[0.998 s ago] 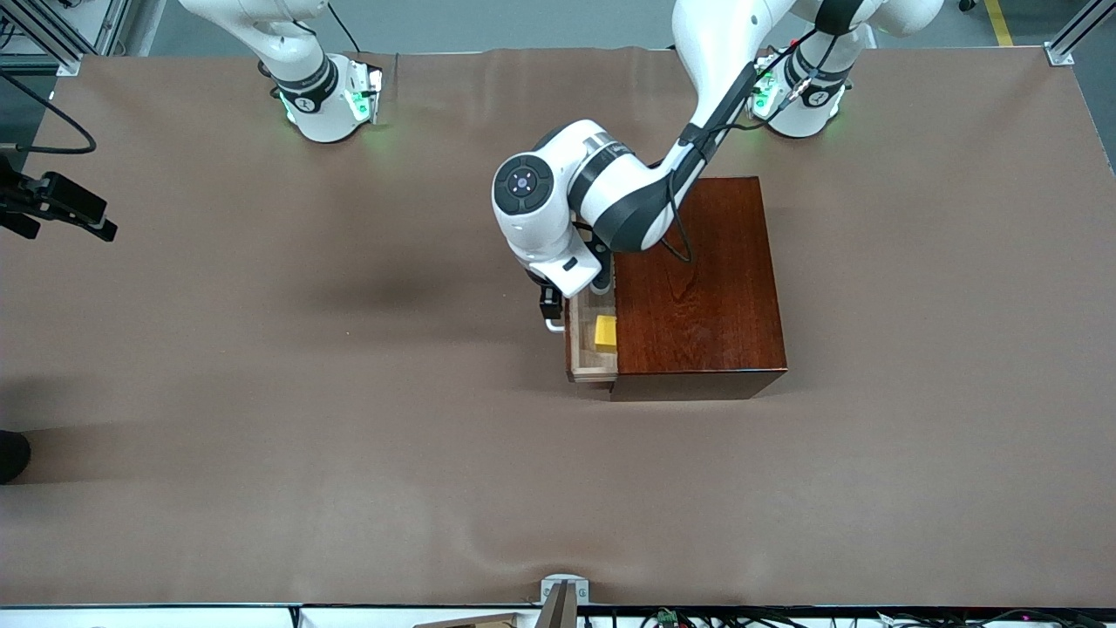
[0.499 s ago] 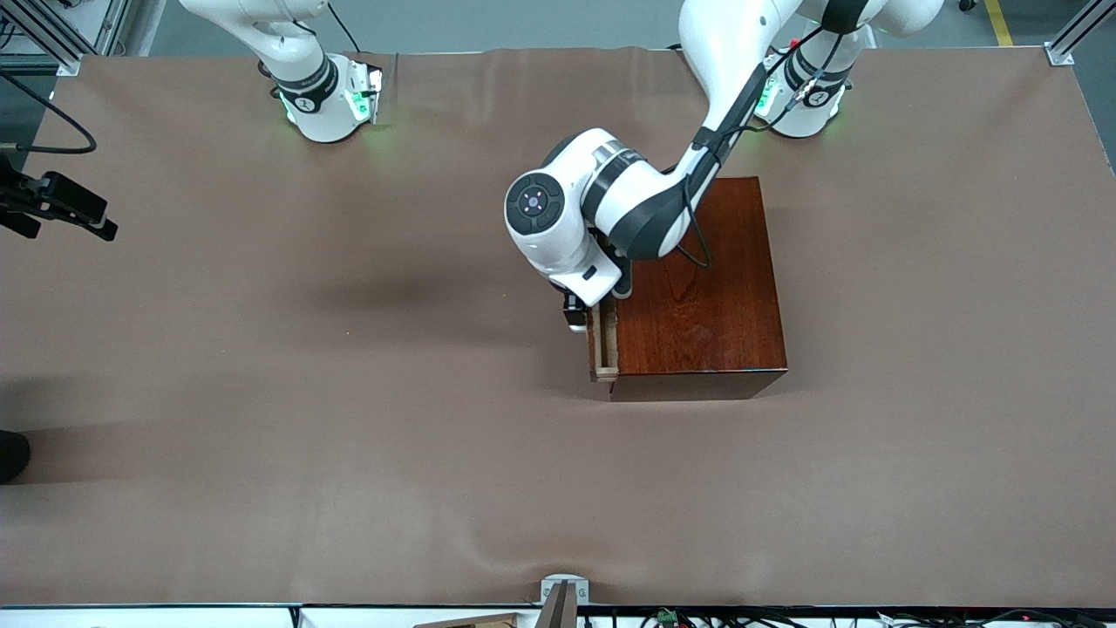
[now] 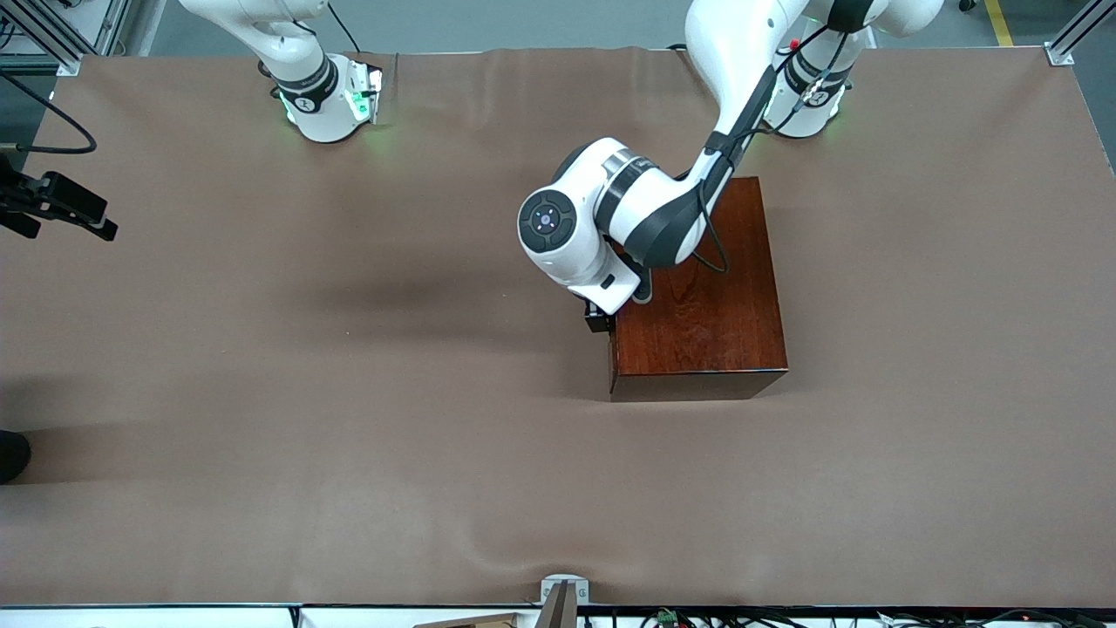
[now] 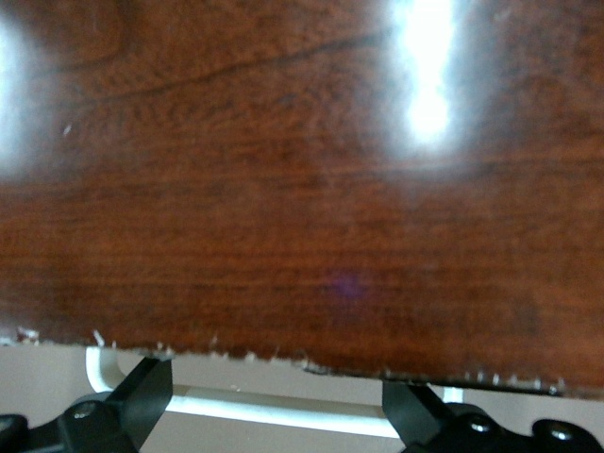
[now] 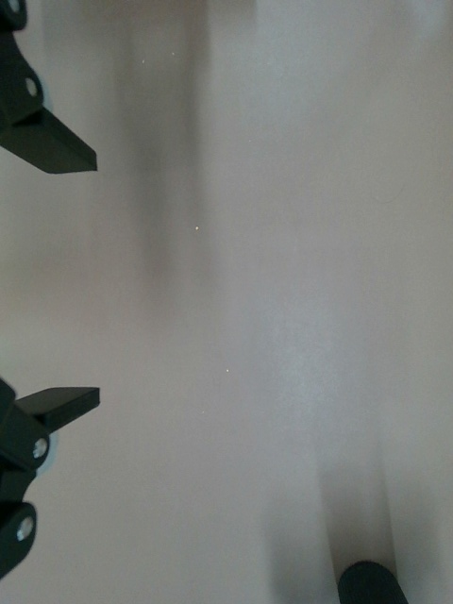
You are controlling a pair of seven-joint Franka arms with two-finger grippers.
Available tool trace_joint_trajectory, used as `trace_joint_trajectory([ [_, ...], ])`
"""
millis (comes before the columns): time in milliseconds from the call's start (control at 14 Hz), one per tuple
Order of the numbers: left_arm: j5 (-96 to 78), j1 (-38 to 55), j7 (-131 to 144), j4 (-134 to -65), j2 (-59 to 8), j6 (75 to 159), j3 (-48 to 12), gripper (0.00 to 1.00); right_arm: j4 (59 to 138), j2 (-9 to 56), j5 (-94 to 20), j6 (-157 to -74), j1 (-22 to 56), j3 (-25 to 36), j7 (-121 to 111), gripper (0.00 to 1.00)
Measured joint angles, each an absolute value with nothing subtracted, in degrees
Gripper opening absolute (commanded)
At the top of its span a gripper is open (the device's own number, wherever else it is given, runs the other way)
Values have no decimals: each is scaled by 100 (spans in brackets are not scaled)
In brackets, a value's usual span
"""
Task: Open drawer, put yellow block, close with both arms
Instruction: 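Push the drawer into the box with the left gripper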
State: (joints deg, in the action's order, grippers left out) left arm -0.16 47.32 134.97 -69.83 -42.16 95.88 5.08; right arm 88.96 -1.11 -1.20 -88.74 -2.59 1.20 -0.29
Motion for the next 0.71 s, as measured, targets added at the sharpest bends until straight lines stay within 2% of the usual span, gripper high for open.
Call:
trace_joint_trajectory([
  [713, -39, 4795, 13436, -6973, -4235, 9630, 606, 100, 8896, -111, -120, -8872, -259, 119, -29, 100],
])
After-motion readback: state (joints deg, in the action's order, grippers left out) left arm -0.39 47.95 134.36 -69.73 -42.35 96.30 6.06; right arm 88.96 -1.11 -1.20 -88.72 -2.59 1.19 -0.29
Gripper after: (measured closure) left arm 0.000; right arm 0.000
